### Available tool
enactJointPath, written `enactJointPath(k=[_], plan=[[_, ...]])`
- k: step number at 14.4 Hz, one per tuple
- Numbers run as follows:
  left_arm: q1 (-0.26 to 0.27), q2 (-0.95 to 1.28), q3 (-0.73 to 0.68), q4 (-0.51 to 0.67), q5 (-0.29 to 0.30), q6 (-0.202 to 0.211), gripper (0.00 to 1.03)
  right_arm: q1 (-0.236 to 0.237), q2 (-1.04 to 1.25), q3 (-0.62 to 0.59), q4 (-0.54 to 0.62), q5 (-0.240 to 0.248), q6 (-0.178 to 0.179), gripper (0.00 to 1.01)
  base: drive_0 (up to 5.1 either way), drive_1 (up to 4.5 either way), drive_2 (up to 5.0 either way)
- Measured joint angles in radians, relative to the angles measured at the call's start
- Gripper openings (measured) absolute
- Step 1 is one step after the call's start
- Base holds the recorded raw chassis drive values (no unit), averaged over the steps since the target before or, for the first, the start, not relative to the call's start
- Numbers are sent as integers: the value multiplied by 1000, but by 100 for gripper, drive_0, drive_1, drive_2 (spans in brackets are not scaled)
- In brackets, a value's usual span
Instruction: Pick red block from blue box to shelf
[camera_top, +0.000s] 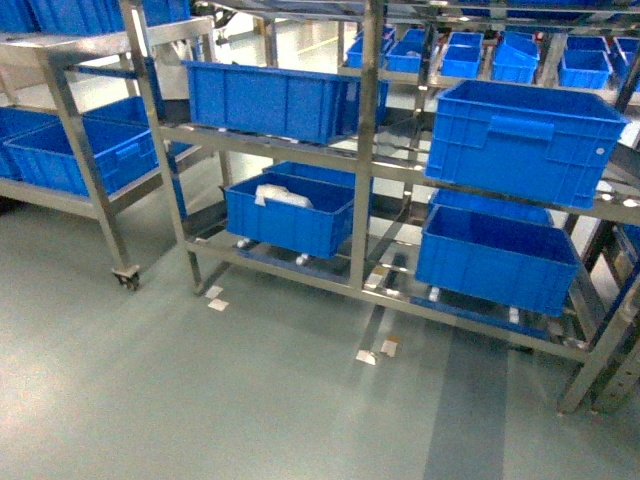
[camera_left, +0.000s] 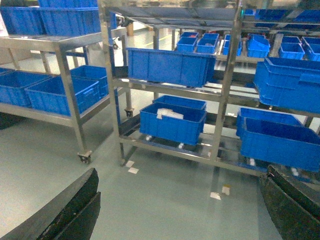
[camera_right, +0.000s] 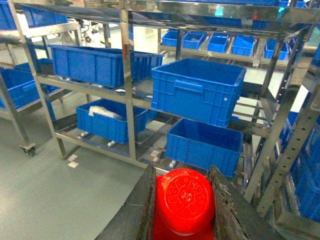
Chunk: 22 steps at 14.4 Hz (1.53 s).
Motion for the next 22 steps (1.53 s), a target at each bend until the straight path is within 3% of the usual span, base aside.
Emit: enactJointPath(k=[12,22], plan=[[-2,0,0,1,1,0,98,0,0,0,0,0,0,23,-103,-103,-103],[-2,0,0,1,1,0,98,0,0,0,0,0,0,23,4,386,-379]])
